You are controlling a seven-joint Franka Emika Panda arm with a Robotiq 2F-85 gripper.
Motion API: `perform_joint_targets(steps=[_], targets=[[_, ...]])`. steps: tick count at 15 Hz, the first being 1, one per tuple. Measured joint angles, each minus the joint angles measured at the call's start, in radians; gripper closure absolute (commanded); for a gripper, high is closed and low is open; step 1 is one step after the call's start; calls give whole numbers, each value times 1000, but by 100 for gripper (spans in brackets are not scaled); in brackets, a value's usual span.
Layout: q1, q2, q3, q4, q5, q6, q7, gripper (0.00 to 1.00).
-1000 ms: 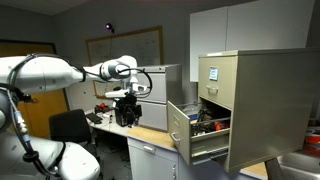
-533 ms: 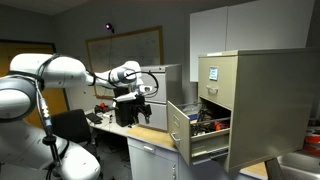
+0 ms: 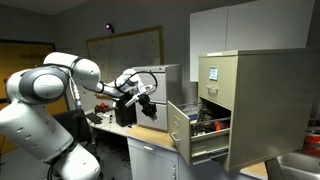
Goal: Close the bottom drawer of the cabinet to the right.
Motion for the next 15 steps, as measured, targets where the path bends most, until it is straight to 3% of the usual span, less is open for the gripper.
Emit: perform_joint_targets(steps=[6,15], targets=[[-7,155,28,84,-269,83,341,100],[18,340,-24,137,-743,275,734,100]])
